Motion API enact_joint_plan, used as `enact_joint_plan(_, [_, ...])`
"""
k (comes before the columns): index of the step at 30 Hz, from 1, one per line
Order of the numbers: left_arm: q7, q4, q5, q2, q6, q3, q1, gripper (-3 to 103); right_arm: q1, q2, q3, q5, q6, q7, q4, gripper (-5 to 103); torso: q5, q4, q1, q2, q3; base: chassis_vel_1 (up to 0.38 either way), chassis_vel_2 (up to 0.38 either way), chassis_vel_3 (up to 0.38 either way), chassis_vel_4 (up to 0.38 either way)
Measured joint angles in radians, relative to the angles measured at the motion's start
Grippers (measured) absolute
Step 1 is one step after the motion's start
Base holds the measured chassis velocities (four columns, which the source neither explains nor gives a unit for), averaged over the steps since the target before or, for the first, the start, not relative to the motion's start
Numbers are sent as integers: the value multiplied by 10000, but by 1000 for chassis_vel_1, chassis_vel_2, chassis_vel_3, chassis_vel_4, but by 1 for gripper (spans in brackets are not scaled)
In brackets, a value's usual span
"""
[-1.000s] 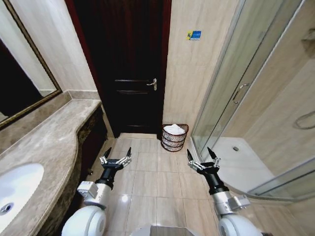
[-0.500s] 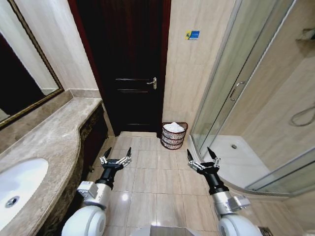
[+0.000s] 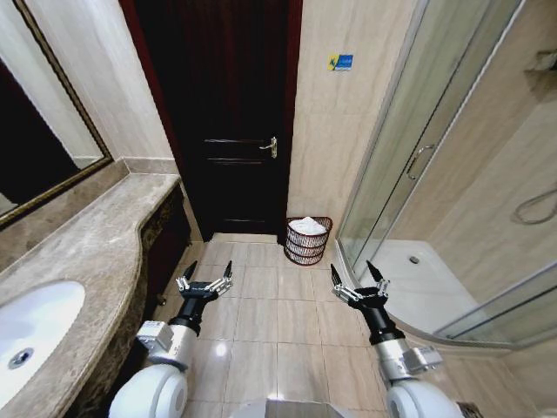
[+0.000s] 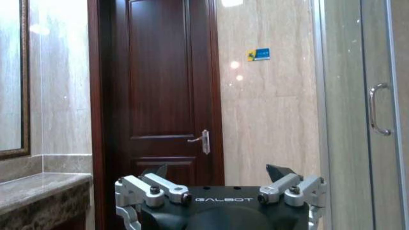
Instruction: Discard the used towel into the hamper.
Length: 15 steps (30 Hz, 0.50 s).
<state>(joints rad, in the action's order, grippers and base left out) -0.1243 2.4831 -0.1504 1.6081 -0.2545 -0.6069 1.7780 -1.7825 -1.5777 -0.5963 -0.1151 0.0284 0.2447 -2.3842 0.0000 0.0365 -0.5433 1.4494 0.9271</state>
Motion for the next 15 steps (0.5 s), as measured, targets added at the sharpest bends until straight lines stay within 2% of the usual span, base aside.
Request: enact_joint_plan(15, [0,0,0,0,0,0,0,100,0,0,0,0,0,0,0,100,0,0,0,0,0,0,0,0,0])
